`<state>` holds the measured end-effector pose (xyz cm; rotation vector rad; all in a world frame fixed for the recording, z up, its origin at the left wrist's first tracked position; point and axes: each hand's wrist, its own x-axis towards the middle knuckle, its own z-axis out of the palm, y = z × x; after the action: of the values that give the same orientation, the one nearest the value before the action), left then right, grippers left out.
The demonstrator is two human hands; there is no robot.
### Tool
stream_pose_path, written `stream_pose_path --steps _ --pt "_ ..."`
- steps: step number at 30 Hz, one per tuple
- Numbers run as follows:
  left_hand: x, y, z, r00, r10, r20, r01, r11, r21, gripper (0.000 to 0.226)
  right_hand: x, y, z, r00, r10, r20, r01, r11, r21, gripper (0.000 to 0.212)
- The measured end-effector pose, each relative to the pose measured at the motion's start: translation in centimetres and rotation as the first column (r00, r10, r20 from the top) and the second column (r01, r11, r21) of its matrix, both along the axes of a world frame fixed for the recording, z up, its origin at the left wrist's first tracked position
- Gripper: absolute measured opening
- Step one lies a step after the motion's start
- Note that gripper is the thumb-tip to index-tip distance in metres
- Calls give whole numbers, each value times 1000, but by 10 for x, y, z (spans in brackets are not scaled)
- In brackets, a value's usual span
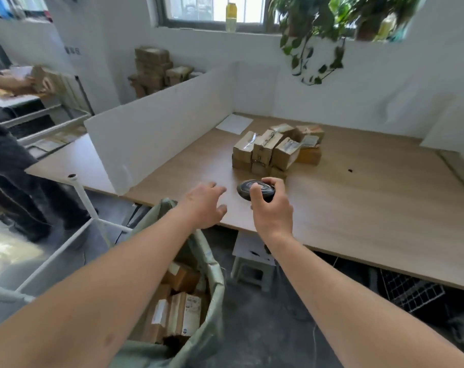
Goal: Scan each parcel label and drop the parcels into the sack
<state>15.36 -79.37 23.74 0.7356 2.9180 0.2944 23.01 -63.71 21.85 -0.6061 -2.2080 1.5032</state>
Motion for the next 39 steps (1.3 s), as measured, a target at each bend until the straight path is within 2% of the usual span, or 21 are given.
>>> stream_pose_path --steps 8,13,19,23,26,29,34,39 --pt "-23 127 52 985 -123 -125 127 991 28 59 5 111 44 990 -117 -82 116 993 -15 24" --pt "-40 216 67 979 -148 -143 153 988 28 43 0 195 62 984 -141 -106 140 990 -20 34" --pt "-60 318 91 971 -168 -171 178 983 44 59 -15 289 80 983 -144 -112 145 989 -3 36" --pt "-87 372 101 960 -211 -185 221 974 39 52 -38 338 90 981 -154 -118 155 988 2 39" --pt "-118 407 106 957 -224 -186 237 970 56 47 -65 371 97 980 -160 -122 162 987 7 35" --pt "-155 438 104 957 -235 -171 248 967 59 56 -102 400 99 973 -189 -130 193 981 17 43" --pt "-244 481 89 956 -257 -143 264 964 39 56 -181 440 97 965 -233 -119 238 971 24 48" --pt "-344 519 71 943 -304 -138 309 951 18 49 -274 472 79 959 -273 -74 276 960 39 41"
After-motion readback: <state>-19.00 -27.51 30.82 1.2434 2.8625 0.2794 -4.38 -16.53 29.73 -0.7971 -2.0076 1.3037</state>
